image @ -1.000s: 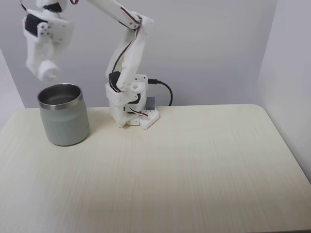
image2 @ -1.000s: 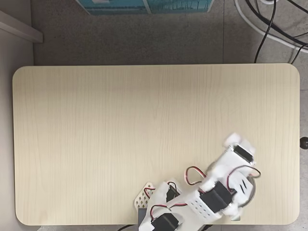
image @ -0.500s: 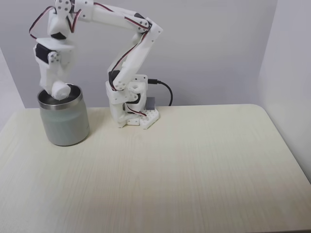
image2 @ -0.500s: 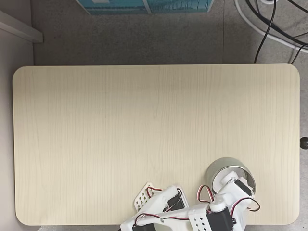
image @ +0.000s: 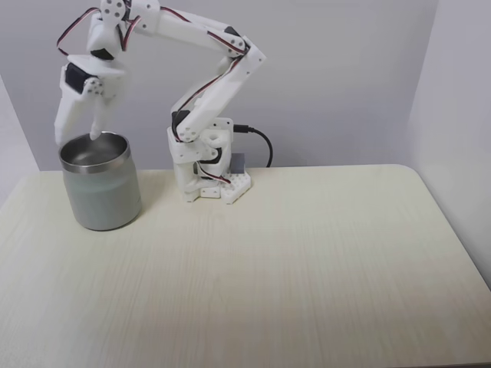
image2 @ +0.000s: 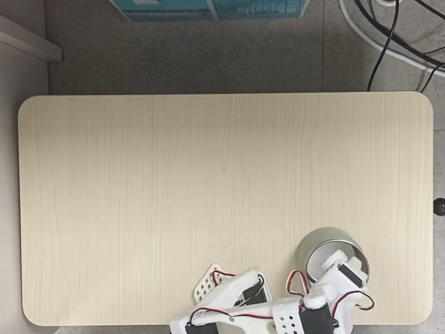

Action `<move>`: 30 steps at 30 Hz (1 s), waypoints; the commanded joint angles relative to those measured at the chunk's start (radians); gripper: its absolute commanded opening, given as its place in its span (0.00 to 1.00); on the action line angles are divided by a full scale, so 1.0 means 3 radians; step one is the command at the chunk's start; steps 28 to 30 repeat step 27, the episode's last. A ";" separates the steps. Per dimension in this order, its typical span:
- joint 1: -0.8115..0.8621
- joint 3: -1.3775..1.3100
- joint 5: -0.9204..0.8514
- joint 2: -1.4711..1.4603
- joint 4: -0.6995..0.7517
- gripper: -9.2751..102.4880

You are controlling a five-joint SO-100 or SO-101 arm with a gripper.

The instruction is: Grasp a dressing and put it in the cup.

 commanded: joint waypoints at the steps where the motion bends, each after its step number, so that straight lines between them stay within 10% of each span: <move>1: 0.0010 -0.0015 -0.0046 -0.0072 -0.0036 0.29; 30: -0.0194 -0.0291 -0.0041 0.0051 -0.0302 0.29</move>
